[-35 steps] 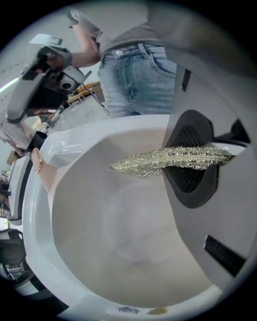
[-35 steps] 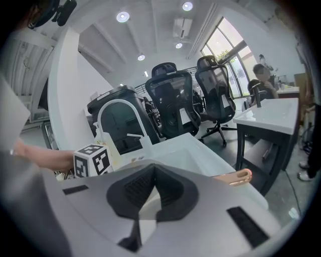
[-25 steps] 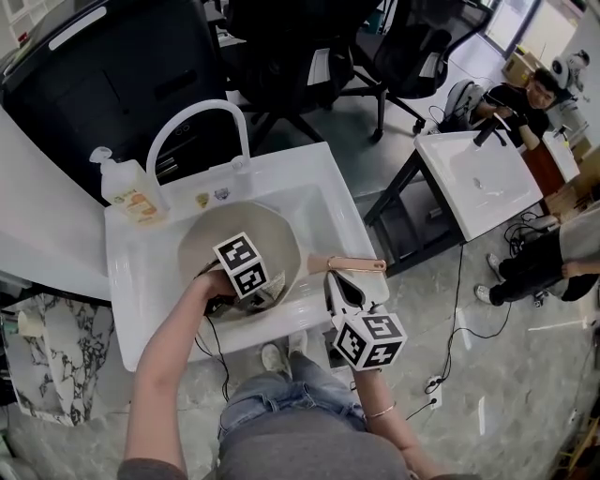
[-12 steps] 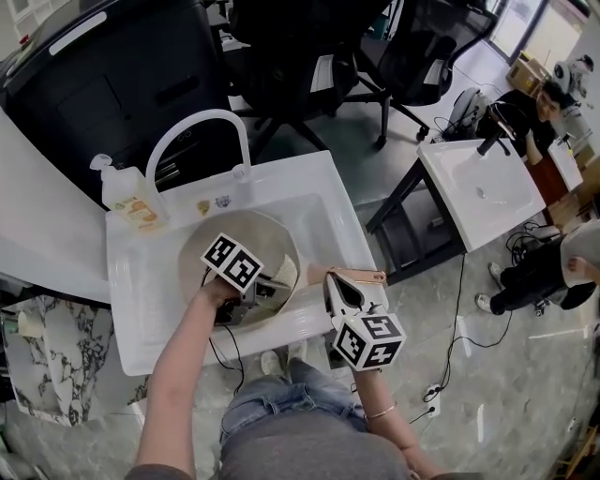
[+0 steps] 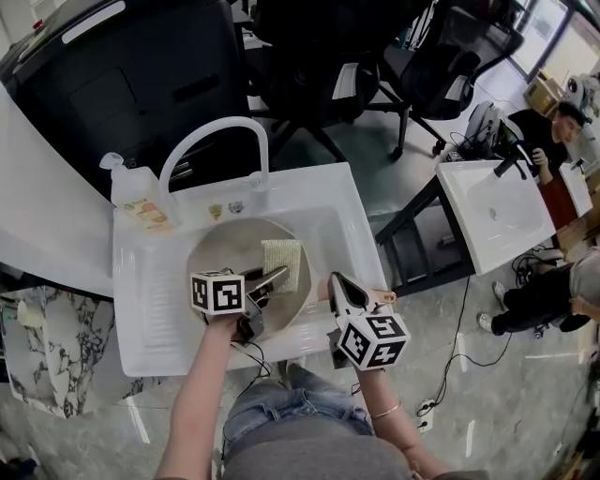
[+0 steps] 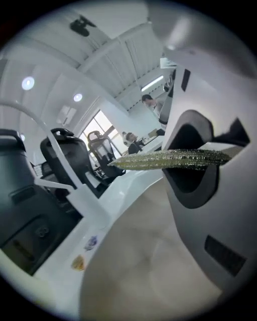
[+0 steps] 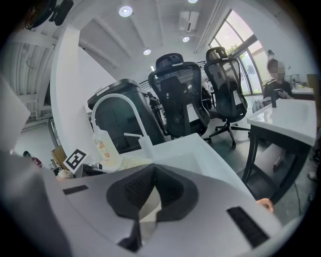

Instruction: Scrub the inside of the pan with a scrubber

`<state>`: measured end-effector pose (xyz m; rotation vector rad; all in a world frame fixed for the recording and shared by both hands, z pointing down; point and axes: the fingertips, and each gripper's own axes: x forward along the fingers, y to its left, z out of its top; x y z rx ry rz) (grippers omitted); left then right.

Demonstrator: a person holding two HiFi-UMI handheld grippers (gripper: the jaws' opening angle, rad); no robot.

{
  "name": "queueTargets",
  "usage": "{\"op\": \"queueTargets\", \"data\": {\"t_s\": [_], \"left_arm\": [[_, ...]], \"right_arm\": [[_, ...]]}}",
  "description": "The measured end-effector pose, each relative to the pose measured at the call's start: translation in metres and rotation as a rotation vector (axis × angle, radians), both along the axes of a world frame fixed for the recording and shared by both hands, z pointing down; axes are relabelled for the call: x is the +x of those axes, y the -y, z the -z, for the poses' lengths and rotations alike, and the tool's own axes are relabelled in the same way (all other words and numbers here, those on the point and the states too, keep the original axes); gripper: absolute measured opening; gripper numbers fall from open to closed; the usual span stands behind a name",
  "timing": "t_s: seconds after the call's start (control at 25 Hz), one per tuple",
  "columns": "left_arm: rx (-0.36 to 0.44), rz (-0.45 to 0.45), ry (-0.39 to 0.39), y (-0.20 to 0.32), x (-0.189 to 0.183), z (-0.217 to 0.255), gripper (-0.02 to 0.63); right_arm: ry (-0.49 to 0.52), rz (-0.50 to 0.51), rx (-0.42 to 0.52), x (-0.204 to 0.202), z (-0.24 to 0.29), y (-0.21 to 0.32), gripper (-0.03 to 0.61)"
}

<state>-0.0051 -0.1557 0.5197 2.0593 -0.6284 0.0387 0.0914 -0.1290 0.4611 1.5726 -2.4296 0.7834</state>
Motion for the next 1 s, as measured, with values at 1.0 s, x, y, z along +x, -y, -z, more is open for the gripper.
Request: {"op": "queueTargets", "data": {"t_s": [1.0], "left_arm": [[-0.219, -0.119, 0.594, 0.014, -0.016, -0.123, 0.06]], "right_arm": [[0.004, -0.035, -0.08, 0.014, -0.03, 0.048, 0.011]]}}
